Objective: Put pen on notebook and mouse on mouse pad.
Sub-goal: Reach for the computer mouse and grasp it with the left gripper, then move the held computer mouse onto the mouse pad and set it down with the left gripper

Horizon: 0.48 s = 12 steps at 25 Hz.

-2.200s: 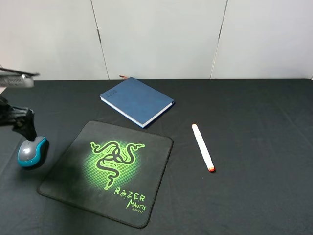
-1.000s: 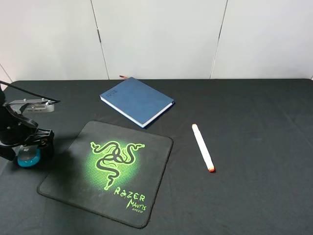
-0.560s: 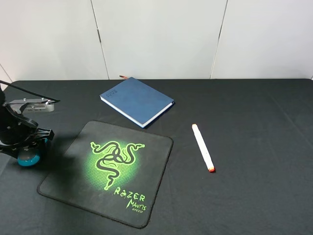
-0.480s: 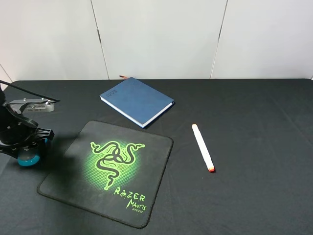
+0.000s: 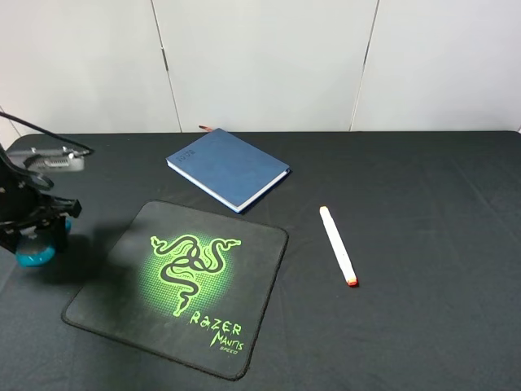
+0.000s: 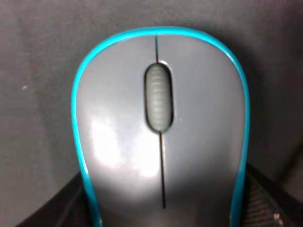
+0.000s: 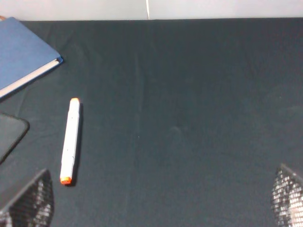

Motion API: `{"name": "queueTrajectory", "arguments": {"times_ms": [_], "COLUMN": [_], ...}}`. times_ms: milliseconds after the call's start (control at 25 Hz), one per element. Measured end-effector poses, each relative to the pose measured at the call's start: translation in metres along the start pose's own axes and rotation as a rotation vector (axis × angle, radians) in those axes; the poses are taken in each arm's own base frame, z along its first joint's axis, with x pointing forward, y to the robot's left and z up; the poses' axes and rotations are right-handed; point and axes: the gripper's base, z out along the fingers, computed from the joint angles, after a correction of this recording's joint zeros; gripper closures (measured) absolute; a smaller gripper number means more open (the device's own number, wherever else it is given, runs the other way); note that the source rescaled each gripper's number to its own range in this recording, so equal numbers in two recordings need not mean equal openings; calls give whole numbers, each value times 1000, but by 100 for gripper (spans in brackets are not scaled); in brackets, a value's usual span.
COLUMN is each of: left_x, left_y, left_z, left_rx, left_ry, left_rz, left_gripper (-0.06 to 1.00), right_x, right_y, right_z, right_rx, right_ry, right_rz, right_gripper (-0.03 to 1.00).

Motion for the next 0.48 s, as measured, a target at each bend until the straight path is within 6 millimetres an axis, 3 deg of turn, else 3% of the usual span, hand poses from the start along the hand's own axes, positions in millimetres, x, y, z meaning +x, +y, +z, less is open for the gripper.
{"name": "queueTrajectory", "arguments": {"times_ms": [200, 480], "left_x": [6, 17], "left_y": [-17, -82], "left_z": [-17, -18], "left_rx": [6, 12], "left_ry": [-16, -27], "left_rz": [46, 254], "left_gripper": [94, 94], "right_x": [0, 0], "right_y": [0, 0], "right_z": [0, 0], "right_rx": [0, 0], "right_ry": [0, 0], "right_rz": [0, 0], "right_gripper": [-3, -3]}}
